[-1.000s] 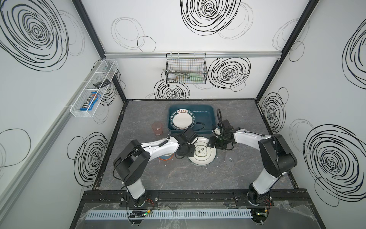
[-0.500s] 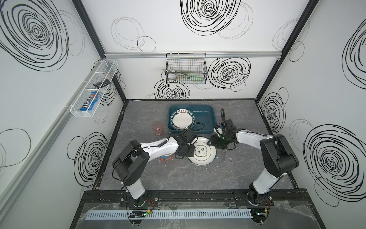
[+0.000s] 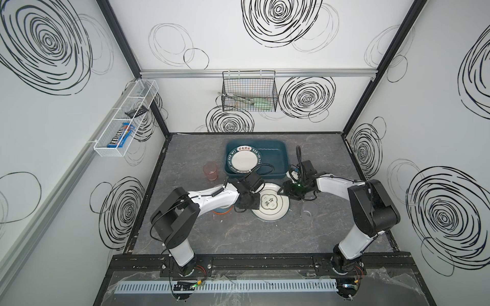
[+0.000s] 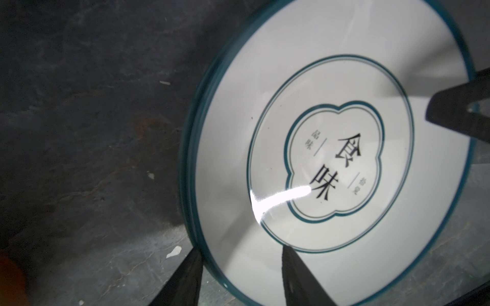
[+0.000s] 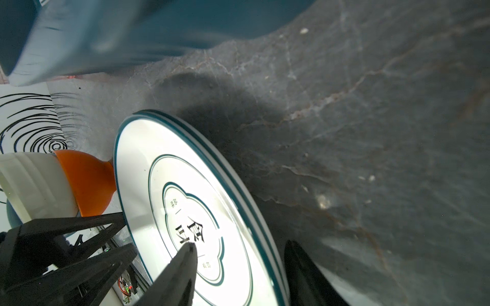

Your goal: Place the mixed dishes into the plastic bin

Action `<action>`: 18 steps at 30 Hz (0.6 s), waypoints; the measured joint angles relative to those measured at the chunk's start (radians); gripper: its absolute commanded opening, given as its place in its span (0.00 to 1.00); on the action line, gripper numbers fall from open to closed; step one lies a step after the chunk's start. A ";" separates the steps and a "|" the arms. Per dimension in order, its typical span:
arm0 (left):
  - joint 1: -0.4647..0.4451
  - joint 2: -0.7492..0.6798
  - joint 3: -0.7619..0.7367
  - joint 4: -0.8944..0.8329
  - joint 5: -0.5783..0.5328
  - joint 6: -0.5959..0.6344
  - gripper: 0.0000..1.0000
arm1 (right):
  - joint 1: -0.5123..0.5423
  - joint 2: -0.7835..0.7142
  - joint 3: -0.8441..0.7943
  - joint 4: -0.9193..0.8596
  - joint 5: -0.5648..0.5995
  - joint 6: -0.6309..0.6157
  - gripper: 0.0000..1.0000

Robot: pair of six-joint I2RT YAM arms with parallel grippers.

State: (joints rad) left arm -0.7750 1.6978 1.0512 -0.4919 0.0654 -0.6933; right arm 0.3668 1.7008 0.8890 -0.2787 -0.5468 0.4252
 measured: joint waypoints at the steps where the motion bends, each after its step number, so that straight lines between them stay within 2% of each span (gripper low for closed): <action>1: 0.000 0.000 0.000 0.000 0.000 -0.001 0.50 | 0.000 0.000 -0.002 0.002 0.000 0.000 0.56; 4: 0.000 0.000 0.002 -0.005 -0.001 -0.002 0.46 | 0.000 0.000 -0.002 0.003 0.000 0.000 0.55; 18: 0.000 0.013 0.013 -0.002 -0.002 0.001 0.48 | 0.000 0.000 -0.004 0.009 -0.009 0.001 0.59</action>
State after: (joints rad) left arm -0.7750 1.7107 1.0645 -0.4942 0.0639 -0.6922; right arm 0.3668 1.7008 0.8852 -0.2695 -0.5560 0.4259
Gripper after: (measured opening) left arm 0.484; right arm 0.586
